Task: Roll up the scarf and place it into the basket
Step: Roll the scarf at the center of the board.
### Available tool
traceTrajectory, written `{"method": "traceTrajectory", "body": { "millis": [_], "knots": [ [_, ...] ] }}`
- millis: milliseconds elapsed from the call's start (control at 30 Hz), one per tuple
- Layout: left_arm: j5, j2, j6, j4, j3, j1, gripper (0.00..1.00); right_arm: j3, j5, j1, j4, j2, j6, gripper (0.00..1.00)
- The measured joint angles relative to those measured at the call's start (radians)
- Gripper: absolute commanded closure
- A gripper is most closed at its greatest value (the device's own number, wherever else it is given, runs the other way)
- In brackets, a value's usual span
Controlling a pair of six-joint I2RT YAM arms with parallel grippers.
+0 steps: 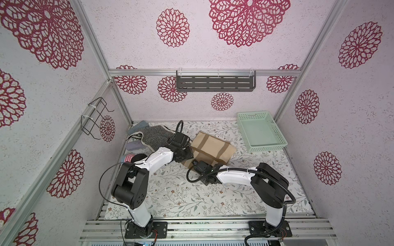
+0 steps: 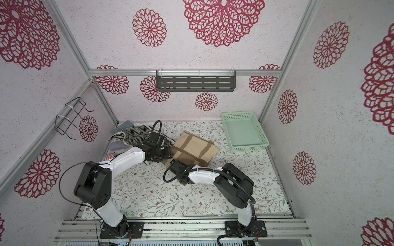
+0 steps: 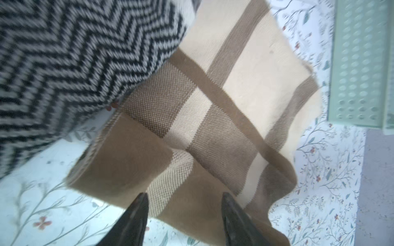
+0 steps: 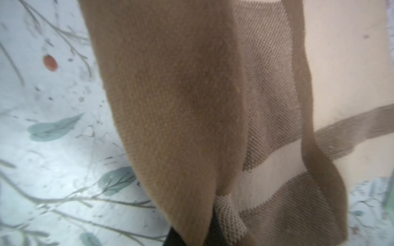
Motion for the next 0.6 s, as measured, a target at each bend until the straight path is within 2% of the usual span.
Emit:
{"method": "traceTrajectory", "body": {
  "millis": [167, 300, 400, 600],
  "knots": [
    [-0.044, -0.130, -0.001, -0.007, -0.036, 0.001, 0.39, -0.053, -0.399, -0.100, 0.060, -0.062, 0.194, 1.00],
    [-0.058, -0.145, 0.000, -0.015, -0.078, -0.010, 0.41, -0.147, -0.692, -0.195, 0.152, -0.093, 0.343, 1.00],
    [-0.057, -0.127, 0.003, -0.029, -0.087, -0.027, 0.48, -0.168, -0.826, -0.263, 0.183, -0.092, 0.404, 1.00],
    [-0.034, -0.045, 0.019, -0.026, -0.051, -0.098, 0.55, -0.151, -0.998, -0.361, 0.185, -0.052, 0.435, 0.99]
  ]
}}
